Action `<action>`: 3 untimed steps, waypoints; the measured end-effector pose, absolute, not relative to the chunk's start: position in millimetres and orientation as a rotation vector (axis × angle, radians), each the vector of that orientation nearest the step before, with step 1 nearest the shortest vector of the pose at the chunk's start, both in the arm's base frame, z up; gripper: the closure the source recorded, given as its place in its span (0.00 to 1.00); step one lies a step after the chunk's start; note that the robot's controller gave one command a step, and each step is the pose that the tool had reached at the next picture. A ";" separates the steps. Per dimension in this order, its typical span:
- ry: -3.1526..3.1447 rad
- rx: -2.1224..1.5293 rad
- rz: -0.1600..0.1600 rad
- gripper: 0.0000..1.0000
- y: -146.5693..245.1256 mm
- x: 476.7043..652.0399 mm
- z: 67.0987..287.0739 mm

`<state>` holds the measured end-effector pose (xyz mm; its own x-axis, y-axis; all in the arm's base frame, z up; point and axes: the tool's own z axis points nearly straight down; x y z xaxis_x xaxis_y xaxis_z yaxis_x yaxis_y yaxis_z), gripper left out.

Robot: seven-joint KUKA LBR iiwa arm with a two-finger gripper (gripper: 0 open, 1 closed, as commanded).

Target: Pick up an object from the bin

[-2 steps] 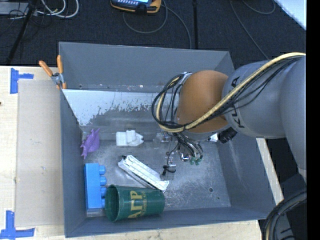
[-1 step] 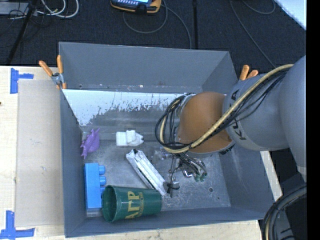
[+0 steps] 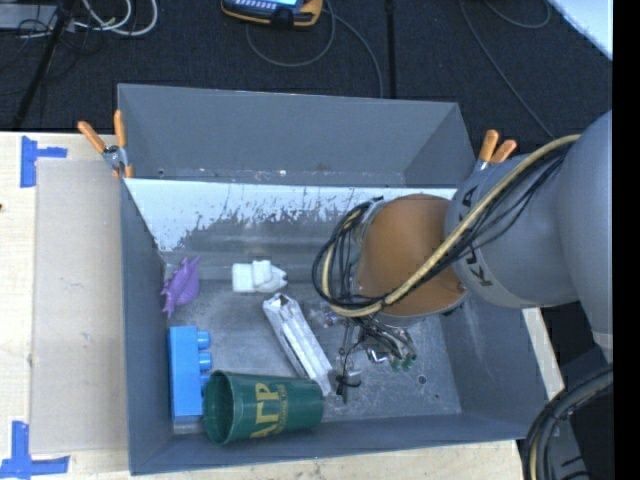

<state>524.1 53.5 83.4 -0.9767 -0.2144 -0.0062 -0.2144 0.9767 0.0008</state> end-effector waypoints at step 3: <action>3.122 -0.413 0.001 0.00 89.2 517.3 110.2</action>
Offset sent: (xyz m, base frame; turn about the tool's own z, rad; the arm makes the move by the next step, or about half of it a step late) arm 0.0015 0.0566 -0.0134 0.0831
